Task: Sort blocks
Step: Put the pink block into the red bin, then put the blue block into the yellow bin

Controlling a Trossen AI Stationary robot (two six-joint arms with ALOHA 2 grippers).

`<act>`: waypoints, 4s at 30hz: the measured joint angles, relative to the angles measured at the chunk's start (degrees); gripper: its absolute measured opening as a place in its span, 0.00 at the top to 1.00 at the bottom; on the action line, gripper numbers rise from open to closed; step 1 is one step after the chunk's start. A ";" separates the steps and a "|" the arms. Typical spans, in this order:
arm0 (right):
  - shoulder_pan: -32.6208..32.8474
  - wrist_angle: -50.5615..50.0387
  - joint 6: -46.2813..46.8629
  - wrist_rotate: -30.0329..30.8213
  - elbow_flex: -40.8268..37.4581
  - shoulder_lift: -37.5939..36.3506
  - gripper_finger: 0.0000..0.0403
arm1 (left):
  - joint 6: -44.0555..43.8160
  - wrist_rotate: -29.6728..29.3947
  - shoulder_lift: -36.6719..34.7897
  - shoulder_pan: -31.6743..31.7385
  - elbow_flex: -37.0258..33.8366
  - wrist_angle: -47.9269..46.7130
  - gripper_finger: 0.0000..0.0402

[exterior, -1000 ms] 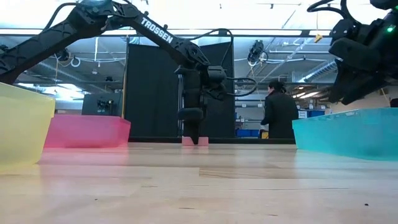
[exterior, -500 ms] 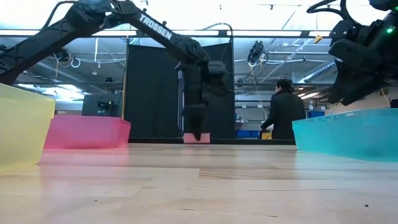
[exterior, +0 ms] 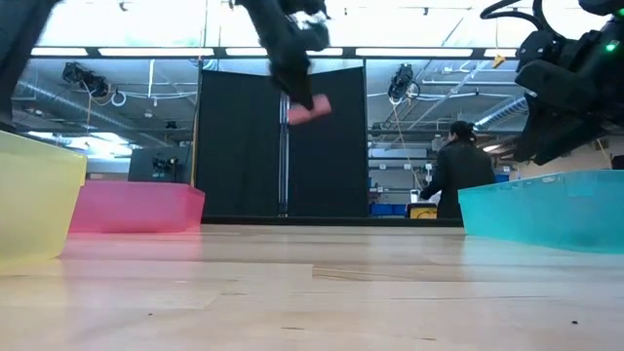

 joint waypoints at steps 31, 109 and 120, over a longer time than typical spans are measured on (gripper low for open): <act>-3.17 49.84 -33.24 0.40 0.50 5.02 0.37 | -41.27 -13.91 -39.16 4.92 -54.75 0.47 0.46; 17.14 18.21 -36.24 -25.88 53.99 60.63 0.65 | -44.00 -34.57 -47.21 -57.90 -66.03 57.36 0.40; 13.91 17.95 -42.57 -22.53 53.70 59.93 0.71 | -43.88 -34.55 -47.21 -57.90 -66.03 58.55 0.40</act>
